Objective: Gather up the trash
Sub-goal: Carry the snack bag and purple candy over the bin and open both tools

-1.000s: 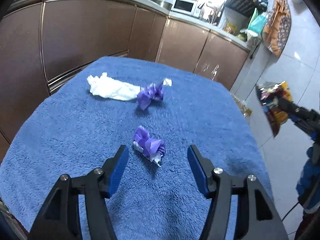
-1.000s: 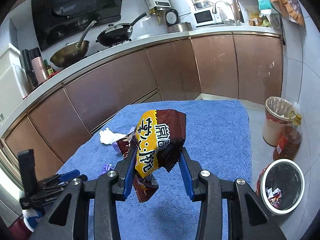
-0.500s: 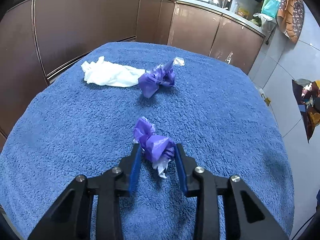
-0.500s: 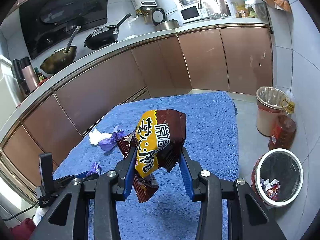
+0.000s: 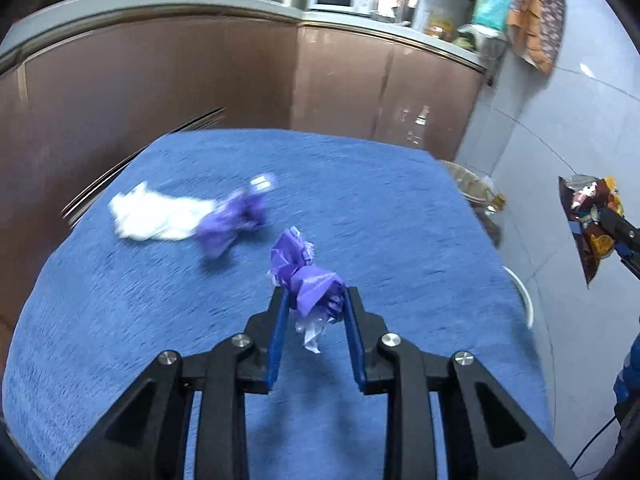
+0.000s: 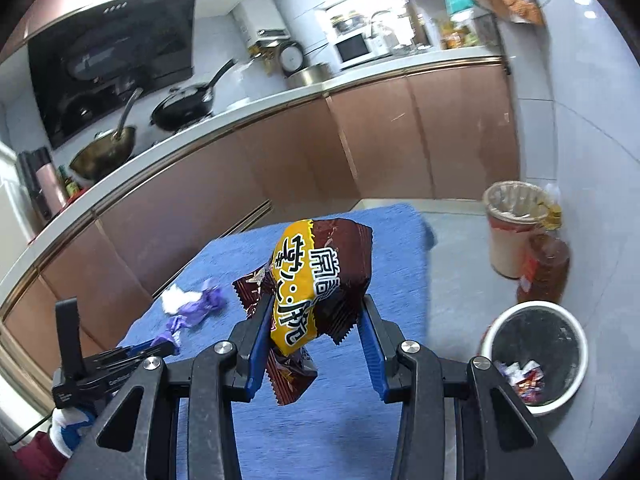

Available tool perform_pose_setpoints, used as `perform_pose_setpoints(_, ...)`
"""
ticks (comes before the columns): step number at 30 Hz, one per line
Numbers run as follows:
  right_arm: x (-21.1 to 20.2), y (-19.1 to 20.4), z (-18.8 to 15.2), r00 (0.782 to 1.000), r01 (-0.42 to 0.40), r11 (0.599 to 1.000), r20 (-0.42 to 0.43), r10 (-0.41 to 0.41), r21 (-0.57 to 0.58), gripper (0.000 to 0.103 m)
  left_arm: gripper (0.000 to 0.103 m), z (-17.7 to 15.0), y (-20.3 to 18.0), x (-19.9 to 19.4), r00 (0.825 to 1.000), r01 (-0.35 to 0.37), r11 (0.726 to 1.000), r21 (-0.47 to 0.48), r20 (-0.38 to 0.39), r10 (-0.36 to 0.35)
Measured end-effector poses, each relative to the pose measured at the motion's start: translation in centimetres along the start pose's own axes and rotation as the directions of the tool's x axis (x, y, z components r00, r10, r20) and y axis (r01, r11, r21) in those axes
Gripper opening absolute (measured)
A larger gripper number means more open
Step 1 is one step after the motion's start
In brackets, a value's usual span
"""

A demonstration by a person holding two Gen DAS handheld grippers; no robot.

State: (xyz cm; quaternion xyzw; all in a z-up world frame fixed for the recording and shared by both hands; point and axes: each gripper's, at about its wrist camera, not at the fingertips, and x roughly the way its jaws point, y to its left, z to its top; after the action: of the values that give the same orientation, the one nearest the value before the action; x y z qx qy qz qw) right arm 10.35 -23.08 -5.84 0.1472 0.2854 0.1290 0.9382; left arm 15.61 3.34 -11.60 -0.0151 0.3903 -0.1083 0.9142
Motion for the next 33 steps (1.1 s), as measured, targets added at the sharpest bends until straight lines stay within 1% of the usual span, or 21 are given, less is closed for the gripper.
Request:
perform_pose_setpoints(3, -1.2, -2.4, 0.1, 0.998, 0.062, 0.998, 0.026, -0.062, 0.021, 0.039, 0.026, 1.5, -3.4, 0.9, 0.998, 0.067, 0.997, 0.049, -0.002, -0.067)
perform_pose_setpoints(5, -1.8, -4.2, 0.1, 0.993, 0.114, 0.993, 0.037, -0.115, 0.034, 0.039, 0.026, 2.6, -6.4, 1.9, 0.992, 0.127, 0.989, 0.079, -0.014, -0.127)
perform_pose_setpoints(7, -2.3, -6.3, 0.0, 0.984, 0.17, 0.984, 0.041, -0.173, 0.051, 0.039, 0.026, 3.4, -8.9, 2.9, 0.984, 0.179, 0.979, 0.101, -0.03, -0.177)
perform_pose_setpoints(9, -2.4, -8.4, -0.2, 0.972, 0.231, 0.97, 0.035, -0.234, 0.071, 0.039, 0.026, 4.5, -12.8, 4.4, 0.97, 0.243, 0.959, 0.145, -0.055, -0.237)
perform_pose_setpoints(10, -2.4, -9.3, -0.3, 0.967, 0.251, 0.964, 0.031, -0.255, 0.081, 0.039, 0.026, 4.7, -14.1, 4.8, 0.965, 0.26, 0.952, 0.159, -0.063, -0.253)
perform_pose_setpoints(11, -2.4, -10.3, -0.5, 0.961, 0.271, 0.958, 0.026, -0.275, 0.091, 0.039, 0.026, 5.1, -15.8, 5.4, 0.958, 0.286, 0.941, 0.181, -0.075, -0.276)
perform_pose_setpoints(12, -2.2, -11.7, -0.7, 0.952, 0.301, 0.947, 0.017, -0.305, 0.109, 0.039, 0.026, 5.6, -18.2, 6.4, 0.947, 0.32, 0.924, 0.207, -0.094, -0.307)
perform_pose_setpoints(14, -1.7, -13.8, -1.0, 0.938, 0.343, 0.929, 0.001, -0.347, 0.138, 0.039, 0.026, 6.1, -21.7, 8.1, 0.93, 0.366, 0.9, 0.235, -0.125, -0.346)
perform_pose_setpoints(16, -1.1, -15.6, -1.2, 0.922, 0.383, 0.91, -0.015, -0.386, 0.159, 0.039, 0.026, 6.6, -24.5, 9.8, 0.914, 0.402, 0.882, 0.245, -0.156, -0.373)
perform_pose_setpoints(17, -0.8, -16.5, -1.3, 0.917, 0.397, 0.902, -0.023, -0.399, 0.17, 0.039, 0.026, 6.8, -26.4, 11.3, 0.902, 0.426, 0.871, 0.244, -0.183, -0.39)
perform_pose_setpoints(19, 0.1, -18.4, -1.6, 0.903, 0.427, 0.883, -0.046, -0.427, 0.196, 0.039, 0.026, 7.1, -28.9, 13.6, 0.883, 0.459, 0.857, 0.232, -0.225, -0.412)
perform_pose_setpoints(22, 1.5, -20.5, -2.2, 0.878, 0.478, 0.856, -0.083, -0.471, 0.196, 0.04, 0.026, 7.1, -32.2, 16.6, 0.863, 0.488, 0.843, 0.225, -0.271, -0.427)
perform_pose_setpoints(23, 2.0, -21.2, -2.4, 0.871, 0.492, 0.849, -0.097, -0.482, 0.195, 0.04, 0.026, 7.0, -32.8, 17.2, 0.859, 0.493, 0.842, 0.219, -0.28, -0.43)
perform_pose_setpoints(25, 2.8, -22.3, -2.9, 0.86, 0.51, 0.838, -0.119, -0.496, 0.193, 0.042, 0.027, 7.1, -34.1, 19.6, 0.842, 0.509, 0.841, 0.184, -0.309, -0.442)
perform_pose_setpoints(26, 3.3, -22.9, -3.2, 0.853, 0.522, 0.832, -0.133, -0.505, 0.188, 0.042, 0.029, 6.9, -34.5, 20.2, 0.84, 0.51, 0.842, 0.175, -0.313, -0.443)
perform_pose_setpoints(29, 4.5, -24.4, -3.9, 0.837, 0.546, 0.818, -0.168, -0.521, 0.184, 0.045, 0.031, 6.8, -35.3, 22.7, 0.833, 0.508, 0.851, 0.131, -0.327, -0.447)
perform_pose_setpoints(30, 4.9, -24.6, -4.0, 0.833, 0.551, 0.815, -0.175, -0.525, 0.182, 0.047, 0.032, 6.9, -35.5, 23.7, 0.831, 0.504, 0.856, 0.115, -0.335, -0.444)
perform_pose_setpoints(31, 5.4, -25.1, -4.3, 0.824, 0.564, 0.807, -0.189, -0.534, 0.174, 0.049, 0.033, 6.9, -35.7, 24.5, 0.83, 0.5, 0.859, 0.105, -0.34, -0.442)
perform_pose_setpoints(32, 5.8, -25.5, -4.6, 0.812, 0.58, 0.798, -0.201, -0.548, 0.164, 0.052, 0.037, 6.8, -35.7, 24.9, 0.829, 0.5, 0.86, 0.1, -0.343, -0.442)
perform_pose_setpoints(33, 6.1, -25.6, -4.7, 0.806, 0.587, 0.794, -0.207, -0.555, 0.158, 0.053, 0.042, 6.9, -35.8, 25.2, 0.828, 0.5, 0.861, 0.096, -0.344, -0.443)
